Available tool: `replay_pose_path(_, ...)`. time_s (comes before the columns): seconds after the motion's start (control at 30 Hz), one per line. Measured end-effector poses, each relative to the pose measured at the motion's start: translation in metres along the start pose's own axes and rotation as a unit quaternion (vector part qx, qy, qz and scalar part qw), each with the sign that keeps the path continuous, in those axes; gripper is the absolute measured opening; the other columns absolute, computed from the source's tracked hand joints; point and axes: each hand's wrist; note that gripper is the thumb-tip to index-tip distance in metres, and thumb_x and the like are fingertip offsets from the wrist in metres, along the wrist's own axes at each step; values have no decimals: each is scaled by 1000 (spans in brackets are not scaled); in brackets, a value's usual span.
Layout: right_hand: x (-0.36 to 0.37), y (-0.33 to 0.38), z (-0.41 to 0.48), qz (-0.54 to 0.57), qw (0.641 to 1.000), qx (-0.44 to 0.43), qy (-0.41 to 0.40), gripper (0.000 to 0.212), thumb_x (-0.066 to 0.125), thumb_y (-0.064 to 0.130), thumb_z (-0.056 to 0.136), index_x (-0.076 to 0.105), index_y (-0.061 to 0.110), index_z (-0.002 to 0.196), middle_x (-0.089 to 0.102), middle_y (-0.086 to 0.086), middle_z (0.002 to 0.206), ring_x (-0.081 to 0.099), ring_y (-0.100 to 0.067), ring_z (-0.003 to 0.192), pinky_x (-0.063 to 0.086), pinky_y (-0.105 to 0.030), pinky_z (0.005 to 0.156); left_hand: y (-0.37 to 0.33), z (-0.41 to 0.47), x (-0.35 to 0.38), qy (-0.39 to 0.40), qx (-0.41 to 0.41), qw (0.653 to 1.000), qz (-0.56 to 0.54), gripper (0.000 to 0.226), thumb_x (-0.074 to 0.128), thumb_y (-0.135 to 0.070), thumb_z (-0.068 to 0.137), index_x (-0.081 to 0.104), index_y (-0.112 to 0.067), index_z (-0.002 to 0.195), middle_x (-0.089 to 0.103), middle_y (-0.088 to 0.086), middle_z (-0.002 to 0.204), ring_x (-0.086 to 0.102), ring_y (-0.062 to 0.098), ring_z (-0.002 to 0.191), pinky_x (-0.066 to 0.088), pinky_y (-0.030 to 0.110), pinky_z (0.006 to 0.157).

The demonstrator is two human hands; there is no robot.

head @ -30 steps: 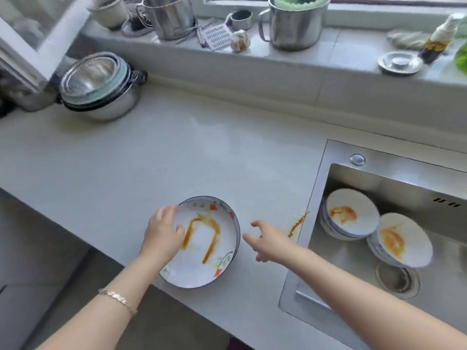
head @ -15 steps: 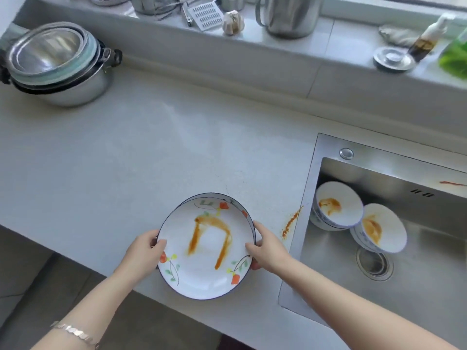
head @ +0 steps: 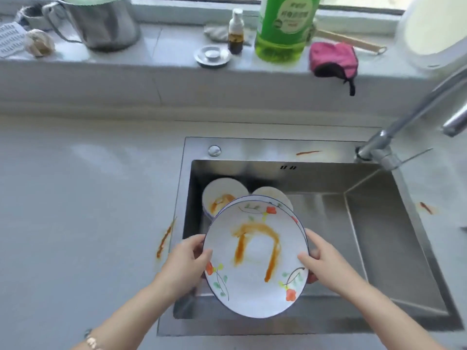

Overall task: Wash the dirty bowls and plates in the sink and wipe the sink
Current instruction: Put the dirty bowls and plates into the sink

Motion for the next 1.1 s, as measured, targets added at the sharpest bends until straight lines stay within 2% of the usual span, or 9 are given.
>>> replay_pose_path(0.13, -73, -66, 20, -21, 997, 70, -34, 41, 43, 1, 87, 49, 37, 105, 58, -3, 59, 53, -15, 47, 49, -26, 48, -26, 41, 96, 54, -24, 998, 18, 22, 43, -7, 90, 63, -14, 92, 61, 1, 59, 57, 17, 58, 54, 23, 55)
replay_pose_path(0.23, -115, -112, 41, -59, 991, 110, -50, 40, 43, 1, 84, 52, 27, 113, 62, 2, 73, 58, -18, 57, 47, -26, 46, -35, 68, 164, 89, -65, 994, -15, 20, 41, -2, 91, 60, -6, 93, 56, 4, 58, 53, 14, 52, 54, 24, 52)
replay_pose_path(0.33, -144, -147, 71, -71, 986, 138, -62, 40, 42, 0, 84, 52, 21, 116, 63, 1, 99, 60, -22, 83, 47, -25, 52, -34, 96, 217, 99, -88, 990, -38, 18, 41, -2, 93, 58, -6, 91, 56, 8, 60, 54, 17, 56, 57, 28, 55)
replay_pose_path(0.47, -156, -181, 122, -97, 980, 166, -56, 39, 38, 2, 86, 50, 24, 117, 60, 0, 106, 57, -23, 92, 45, -27, 68, -19, 131, 265, 68, -119, 990, -40, 19, 40, -3, 95, 59, -7, 97, 56, 9, 63, 55, 22, 63, 58, 43, 69)
replay_pose_path(0.53, -156, -192, 145, -98, 978, 173, -58, 38, 36, 5, 86, 51, 26, 115, 61, 1, 107, 56, -24, 94, 47, -30, 77, -12, 148, 280, 46, -131, 990, -31, 19, 39, -3, 95, 58, -8, 99, 56, 9, 64, 54, 22, 64, 56, 43, 71)
replay_pose_path(0.77, -152, -209, 186, -76, 968, 192, -139, 36, 39, 10, 91, 56, 28, 118, 65, -4, 110, 55, -25, 90, 44, -29, 74, 2, 184, 300, 5, -150, 988, -31, 16, 42, -4, 94, 58, -6, 98, 59, 10, 66, 56, 25, 67, 54, 41, 77)
replay_pose_path(0.9, -155, -209, 190, -58, 970, 169, -164, 36, 42, 12, 95, 53, 24, 128, 62, -6, 119, 56, -29, 107, 44, -33, 85, -1, 193, 306, -5, -165, 984, -70, 18, 42, -2, 94, 57, -11, 97, 59, 10, 69, 57, 27, 72, 54, 45, 82)
replay_pose_path(1.0, -154, -209, 186, -58, 971, 158, -170, 38, 42, 16, 95, 47, 21, 133, 61, -7, 121, 57, -30, 107, 46, -34, 86, -6, 196, 308, -8, -167, 980, -104, 24, 42, 2, 94, 59, -5, 109, 62, 11, 84, 60, 28, 84, 52, 47, 89)
replay_pose_path(1.1, -148, -200, 175, -96, 971, 171, -139, 46, 42, 20, 94, 35, 17, 140, 59, -12, 121, 58, -32, 106, 49, -37, 88, -16, 184, 305, 10, -144, 980, -135, 35, 42, 7, 91, 53, -6, 121, 63, 8, 110, 59, 24, 103, 48, 40, 96)
Point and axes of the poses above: each hand's wrist, its own z-axis towards the middle knuckle, its own x-axis out of the palm, y = z × x
